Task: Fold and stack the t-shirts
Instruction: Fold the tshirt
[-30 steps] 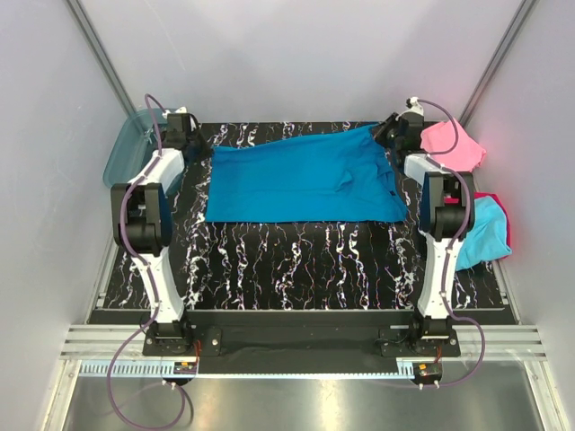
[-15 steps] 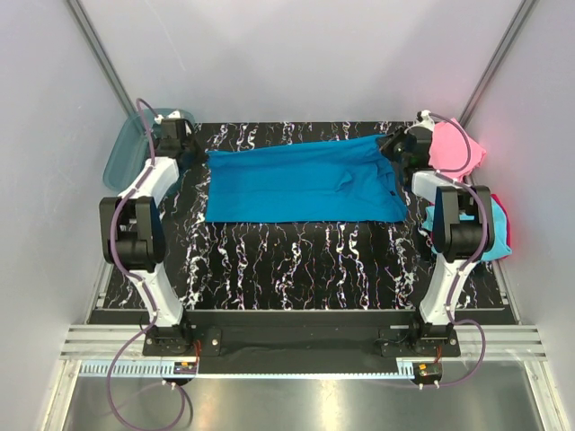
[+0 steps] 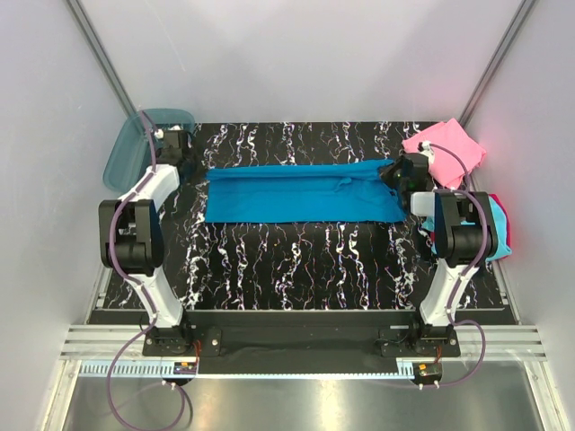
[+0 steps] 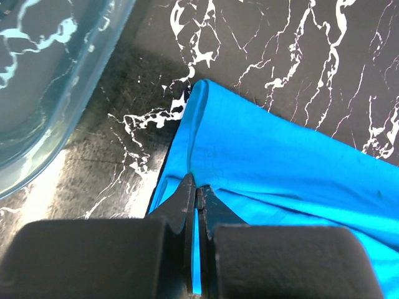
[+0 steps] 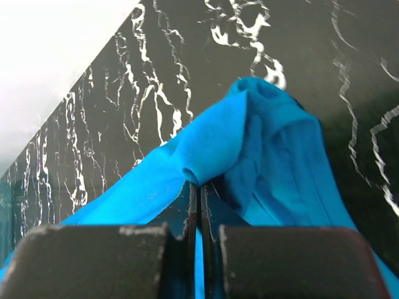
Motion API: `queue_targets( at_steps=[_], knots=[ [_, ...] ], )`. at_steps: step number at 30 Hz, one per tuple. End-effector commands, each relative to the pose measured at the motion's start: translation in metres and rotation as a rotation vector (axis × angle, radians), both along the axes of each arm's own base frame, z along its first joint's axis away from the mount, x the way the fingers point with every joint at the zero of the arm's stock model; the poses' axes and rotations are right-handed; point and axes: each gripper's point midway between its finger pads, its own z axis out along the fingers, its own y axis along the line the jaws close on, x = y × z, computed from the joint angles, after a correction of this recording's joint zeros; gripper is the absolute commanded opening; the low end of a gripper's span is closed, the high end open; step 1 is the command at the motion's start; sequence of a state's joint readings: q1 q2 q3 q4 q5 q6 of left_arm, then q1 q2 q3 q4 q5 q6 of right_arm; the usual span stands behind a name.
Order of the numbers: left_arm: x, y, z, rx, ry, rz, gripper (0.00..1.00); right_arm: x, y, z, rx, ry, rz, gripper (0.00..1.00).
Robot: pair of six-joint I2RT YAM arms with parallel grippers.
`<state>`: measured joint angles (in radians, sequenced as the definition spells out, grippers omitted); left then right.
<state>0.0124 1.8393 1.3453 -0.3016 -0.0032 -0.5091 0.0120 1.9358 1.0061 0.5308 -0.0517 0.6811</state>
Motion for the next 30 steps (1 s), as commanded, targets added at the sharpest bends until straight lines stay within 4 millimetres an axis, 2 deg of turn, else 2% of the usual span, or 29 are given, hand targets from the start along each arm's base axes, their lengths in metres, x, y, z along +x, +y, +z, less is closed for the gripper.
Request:
queue_targets(
  at_steps=[1,8,12,13,15,17,18,19,21,22,25,30],
  knots=[
    [-0.001,0.023,0.032,0.058,-0.078,0.082,0.00,0.003,-0.018,0.042,0.002,-0.104,-0.103,0.00],
    [-0.019,0.025,0.025,0.068,-0.054,0.093,0.00,-0.010,-0.022,0.049,-0.007,-0.098,-0.122,0.00],
    [-0.022,0.025,0.023,0.069,-0.047,0.092,0.00,-0.018,-0.024,0.043,-0.011,-0.077,-0.134,0.01],
    [-0.022,0.025,0.024,0.067,-0.049,0.094,0.00,-0.019,-0.038,0.043,-0.008,-0.077,-0.164,0.02],
    [-0.023,0.024,0.024,0.067,-0.044,0.092,0.06,-0.023,-0.040,0.040,-0.007,-0.065,-0.171,0.07],
    [-0.024,0.026,0.022,0.072,-0.035,0.096,0.09,-0.025,-0.042,0.038,-0.005,-0.059,-0.179,0.08],
    [-0.024,0.026,0.021,0.074,-0.031,0.098,0.11,-0.027,-0.044,0.035,-0.003,-0.045,-0.184,0.11],
    [-0.025,0.027,0.019,0.076,-0.024,0.104,0.28,-0.027,-0.044,0.035,0.001,-0.042,-0.186,0.16],
    [-0.027,0.029,0.015,0.081,-0.005,0.116,0.47,-0.030,-0.048,0.031,0.006,-0.026,-0.205,0.36],
    [-0.028,0.029,0.013,0.081,0.000,0.118,0.52,-0.031,-0.048,0.031,0.012,-0.023,-0.207,0.53],
    [-0.029,0.030,0.012,0.082,0.004,0.128,0.56,-0.032,-0.050,0.030,0.022,-0.008,-0.218,0.79],
    [-0.028,0.030,0.018,0.072,-0.009,0.133,0.55,-0.031,-0.046,0.047,0.036,-0.040,-0.203,0.85]
  ],
)
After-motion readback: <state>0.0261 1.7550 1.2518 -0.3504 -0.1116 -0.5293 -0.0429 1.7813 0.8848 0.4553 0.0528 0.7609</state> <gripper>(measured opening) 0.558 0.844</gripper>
